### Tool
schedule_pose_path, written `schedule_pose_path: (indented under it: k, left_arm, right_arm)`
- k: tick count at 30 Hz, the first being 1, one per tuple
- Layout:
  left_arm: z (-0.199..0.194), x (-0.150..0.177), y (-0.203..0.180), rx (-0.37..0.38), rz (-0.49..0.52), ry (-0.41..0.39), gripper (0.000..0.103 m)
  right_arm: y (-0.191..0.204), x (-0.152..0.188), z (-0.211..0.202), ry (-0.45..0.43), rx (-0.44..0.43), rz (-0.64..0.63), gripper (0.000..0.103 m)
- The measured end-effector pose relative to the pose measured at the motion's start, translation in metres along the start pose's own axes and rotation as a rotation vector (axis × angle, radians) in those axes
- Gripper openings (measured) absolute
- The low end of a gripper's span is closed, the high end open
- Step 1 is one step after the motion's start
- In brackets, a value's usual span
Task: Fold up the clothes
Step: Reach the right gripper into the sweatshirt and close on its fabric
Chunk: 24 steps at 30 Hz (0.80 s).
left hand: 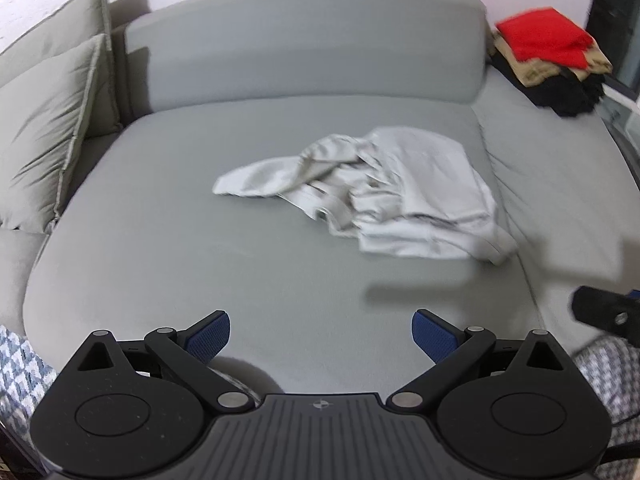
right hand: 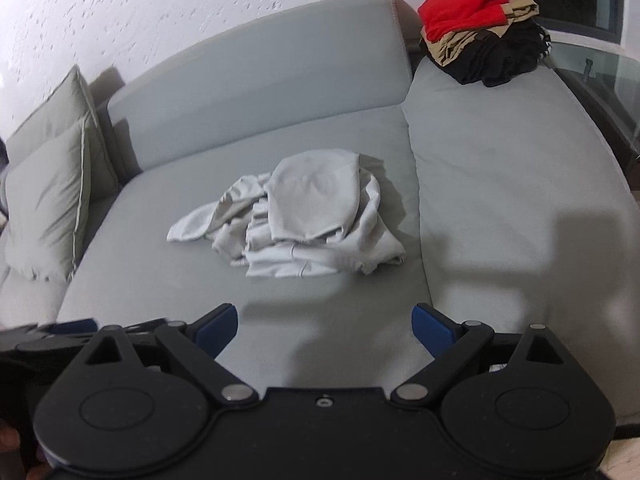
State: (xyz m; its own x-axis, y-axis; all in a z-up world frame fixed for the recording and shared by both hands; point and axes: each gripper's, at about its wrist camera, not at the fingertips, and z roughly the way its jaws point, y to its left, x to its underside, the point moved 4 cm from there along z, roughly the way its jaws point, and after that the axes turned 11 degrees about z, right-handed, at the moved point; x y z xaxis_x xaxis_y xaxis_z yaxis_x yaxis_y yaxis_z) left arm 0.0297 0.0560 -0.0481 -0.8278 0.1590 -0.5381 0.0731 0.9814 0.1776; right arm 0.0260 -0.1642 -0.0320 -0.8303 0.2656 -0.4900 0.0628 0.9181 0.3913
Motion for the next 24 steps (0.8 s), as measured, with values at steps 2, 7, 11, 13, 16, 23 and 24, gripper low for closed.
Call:
schedule_pose_path:
  k: [2, 7, 11, 13, 16, 23, 24]
  left_arm:
    - [0.004, -0.001, 0.011, -0.015, -0.015, -0.019, 0.1]
    - [0.021, -0.01, 0.035, -0.051, -0.043, -0.058, 0.098]
    - [0.038, -0.017, 0.041, -0.03, -0.072, -0.07, 0.086]
    - [0.047, -0.02, 0.043, -0.01, -0.088, -0.075, 0.083]
    - [0.06, -0.025, 0.044, 0.021, -0.113, -0.082, 0.083]
    - [0.076, -0.031, 0.044, 0.059, -0.107, -0.088, 0.088]
    - [0.077, -0.031, 0.044, 0.061, -0.099, -0.087, 0.087]
  right_arm:
    - [-0.001, -0.005, 0.007, -0.017, -0.014, 0.006, 0.095]
    - [0.009, -0.019, 0.034, -0.061, -0.035, -0.053, 0.095]
    - [0.029, -0.03, 0.064, -0.06, -0.05, -0.141, 0.072]
    - [0.038, -0.035, 0.082, -0.055, -0.063, -0.179, 0.07]
    - [0.052, -0.04, 0.109, -0.054, -0.082, -0.218, 0.071]
    - [0.073, -0.041, 0.173, -0.006, -0.064, -0.29, 0.084]
    - [0.073, -0.04, 0.182, 0.0, -0.034, -0.304, 0.084]
